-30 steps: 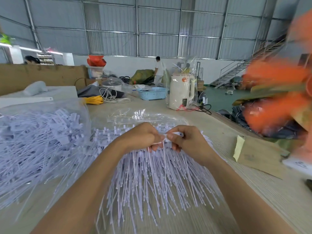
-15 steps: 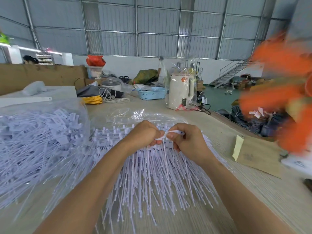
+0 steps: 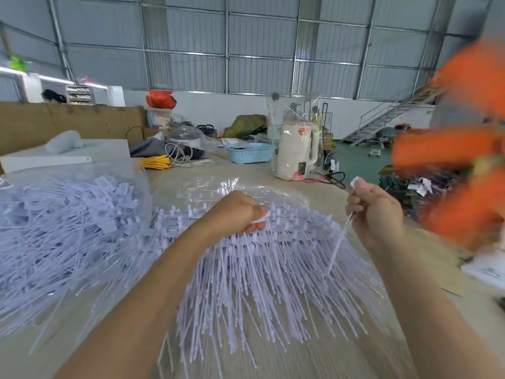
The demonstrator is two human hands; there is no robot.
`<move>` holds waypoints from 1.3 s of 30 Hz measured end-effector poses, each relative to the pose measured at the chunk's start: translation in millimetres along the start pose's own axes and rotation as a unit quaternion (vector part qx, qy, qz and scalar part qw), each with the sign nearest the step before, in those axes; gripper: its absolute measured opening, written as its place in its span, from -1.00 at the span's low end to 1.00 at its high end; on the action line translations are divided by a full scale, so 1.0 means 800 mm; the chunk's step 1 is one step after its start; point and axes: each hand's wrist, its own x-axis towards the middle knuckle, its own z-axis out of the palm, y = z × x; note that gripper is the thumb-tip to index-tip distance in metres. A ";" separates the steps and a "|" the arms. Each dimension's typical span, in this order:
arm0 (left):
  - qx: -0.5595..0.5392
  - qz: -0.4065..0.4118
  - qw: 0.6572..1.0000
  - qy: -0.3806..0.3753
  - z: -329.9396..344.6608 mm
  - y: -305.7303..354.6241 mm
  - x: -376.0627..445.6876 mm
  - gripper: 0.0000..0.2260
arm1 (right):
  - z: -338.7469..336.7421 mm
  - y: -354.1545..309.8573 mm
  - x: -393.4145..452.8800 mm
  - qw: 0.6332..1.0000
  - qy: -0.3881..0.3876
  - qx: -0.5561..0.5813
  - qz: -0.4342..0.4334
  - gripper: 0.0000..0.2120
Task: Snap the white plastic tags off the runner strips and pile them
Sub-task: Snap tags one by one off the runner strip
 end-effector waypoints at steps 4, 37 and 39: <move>0.011 0.018 0.999 -0.037 -0.003 0.000 -0.003 -0.72 | 0.013 0.007 -0.014 0.992 -0.093 -0.040 0.080 -0.86; 0.180 0.052 0.982 0.028 -0.004 0.002 -0.005 -0.75 | 0.054 0.068 -0.054 0.931 -0.223 -0.288 -0.029 -0.93; 0.184 0.057 0.981 0.038 -0.001 0.002 -0.004 -0.72 | 0.054 0.067 -0.055 0.927 -0.230 -0.295 -0.032 -0.92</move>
